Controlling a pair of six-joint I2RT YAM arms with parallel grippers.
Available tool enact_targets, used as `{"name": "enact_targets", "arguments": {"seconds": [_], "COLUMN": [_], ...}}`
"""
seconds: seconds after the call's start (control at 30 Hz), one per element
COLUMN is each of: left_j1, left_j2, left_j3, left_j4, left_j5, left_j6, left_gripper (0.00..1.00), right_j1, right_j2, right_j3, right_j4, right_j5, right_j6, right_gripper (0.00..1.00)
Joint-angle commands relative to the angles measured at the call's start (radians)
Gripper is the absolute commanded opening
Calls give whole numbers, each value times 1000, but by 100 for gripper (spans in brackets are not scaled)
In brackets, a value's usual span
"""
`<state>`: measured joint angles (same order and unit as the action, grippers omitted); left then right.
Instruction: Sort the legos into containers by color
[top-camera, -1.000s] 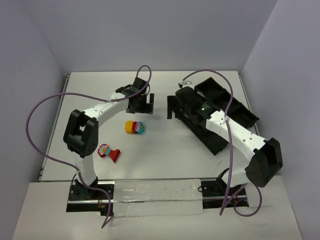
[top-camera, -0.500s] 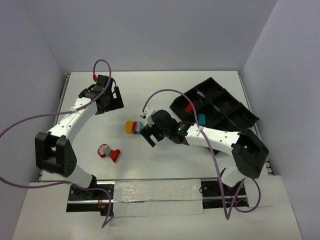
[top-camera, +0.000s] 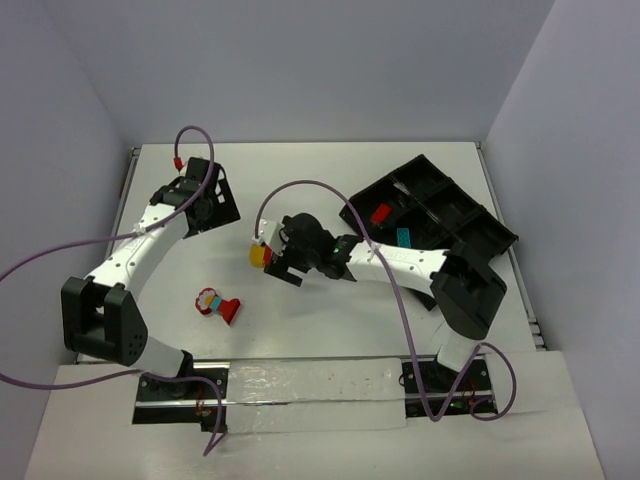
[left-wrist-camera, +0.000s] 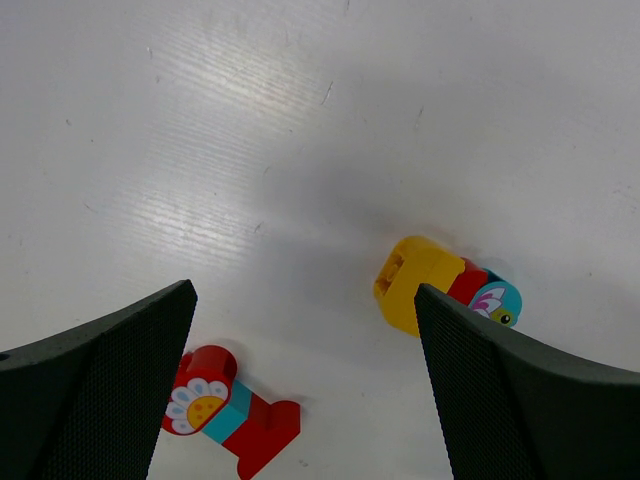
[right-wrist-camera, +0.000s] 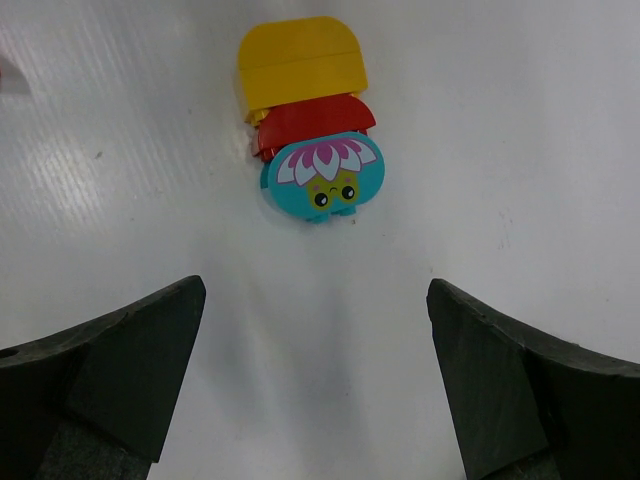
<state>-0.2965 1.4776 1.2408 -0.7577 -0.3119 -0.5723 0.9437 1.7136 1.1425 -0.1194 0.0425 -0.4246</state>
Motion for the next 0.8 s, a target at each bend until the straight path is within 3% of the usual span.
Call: {"name": "enact_targets", "arguments": {"seconds": [0.0, 0.53, 0.77], "left_j1": [10, 62, 63], "left_j2": [-48, -86, -113], "left_j3": [-28, -84, -75], "left_j4": [30, 75, 60], "left_j5": [31, 154, 142], "left_j6": [-27, -52, -43], "left_gripper": [99, 99, 99], "right_j1": [-27, -78, -86], "right_j2": [41, 189, 239], "right_j3": [63, 138, 192], "right_j4": [52, 67, 47], "right_j5": [-38, -146, -204], "right_j6": [-69, -80, -61], "right_gripper": [100, 99, 98]}}
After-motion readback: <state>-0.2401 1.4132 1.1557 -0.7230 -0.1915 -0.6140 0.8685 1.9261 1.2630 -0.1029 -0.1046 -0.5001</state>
